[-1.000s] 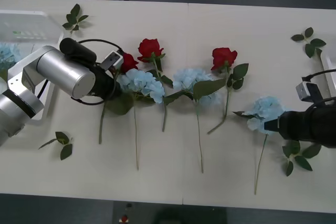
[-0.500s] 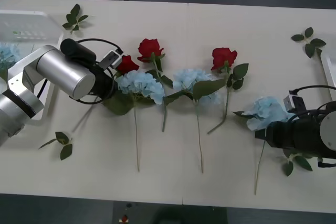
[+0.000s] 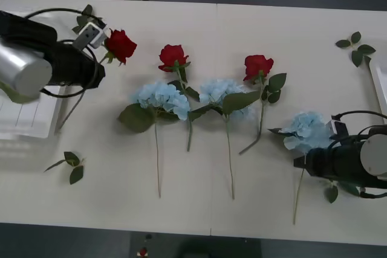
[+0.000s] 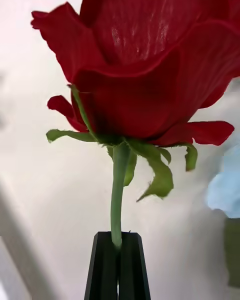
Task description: Put the red flowers into the right box and the blue flowers into the left box
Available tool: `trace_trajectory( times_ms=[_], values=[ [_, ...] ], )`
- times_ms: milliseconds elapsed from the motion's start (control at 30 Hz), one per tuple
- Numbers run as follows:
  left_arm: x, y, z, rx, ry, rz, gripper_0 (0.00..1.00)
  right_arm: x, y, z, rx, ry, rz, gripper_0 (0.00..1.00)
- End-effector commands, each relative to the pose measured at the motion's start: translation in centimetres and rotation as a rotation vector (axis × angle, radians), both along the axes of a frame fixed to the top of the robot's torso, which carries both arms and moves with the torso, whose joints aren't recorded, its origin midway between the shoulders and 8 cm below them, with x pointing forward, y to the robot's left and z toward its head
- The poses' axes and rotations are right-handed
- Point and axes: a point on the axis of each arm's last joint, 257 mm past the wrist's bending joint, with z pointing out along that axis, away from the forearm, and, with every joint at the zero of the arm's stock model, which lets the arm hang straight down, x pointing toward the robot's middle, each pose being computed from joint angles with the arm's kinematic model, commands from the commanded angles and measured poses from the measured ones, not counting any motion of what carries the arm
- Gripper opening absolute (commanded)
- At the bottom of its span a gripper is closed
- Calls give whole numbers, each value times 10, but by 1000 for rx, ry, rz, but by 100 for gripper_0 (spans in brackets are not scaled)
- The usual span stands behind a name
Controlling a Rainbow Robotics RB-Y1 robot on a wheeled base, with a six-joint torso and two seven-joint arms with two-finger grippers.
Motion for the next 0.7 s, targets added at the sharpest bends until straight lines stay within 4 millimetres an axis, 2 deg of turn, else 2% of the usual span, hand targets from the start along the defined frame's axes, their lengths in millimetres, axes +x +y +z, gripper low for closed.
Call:
trace_trajectory(
  times_ms=[33,100,133,167,200,267,333,367,400,433,500,600,633,667,700],
  values=[
    [-11,-36,79,-225,-109,-34,0,4,9,-7,-26,-17,54,100],
    [-21,-70,102,-323,-140,-87,0,6,12,-11,-24,-22,57,100],
    [-24,-80,108,-351,-149,-102,0,7,13,-12,-25,-24,60,100],
    [-30,-104,122,-407,-178,-142,0,8,15,-14,-24,-27,59,100],
    [-33,-113,129,-428,-192,-160,0,9,16,-14,-23,-28,62,100],
    [-43,-151,152,-508,-246,-228,0,7,19,-18,-23,-24,63,100],
    [-49,-172,162,-556,-265,-260,0,7,22,-19,-21,-22,68,100],
    [-54,-193,172,-602,-275,-290,0,7,25,-20,-22,-20,71,100],
    [-55,-201,176,-619,-276,-299,0,7,26,-21,-20,-20,74,100],
    [-59,-218,183,-658,-278,-320,0,6,27,-22,-24,-17,74,100],
    [-61,-232,190,-695,-277,-333,0,6,27,-24,-26,-15,74,100],
    [-69,-271,198,-763,-250,-378,0,3,28,-27,-28,-11,76,71],
    [-70,-282,200,-777,-244,-390,0,3,28,-28,-32,-11,77,51],
    [-71,-288,201,-785,-238,-395,0,2,27,-29,-34,-10,76,40],
    [-73,-299,204,-802,-231,-407,0,1,28,-30,-34,-10,78,19]
  ],
)
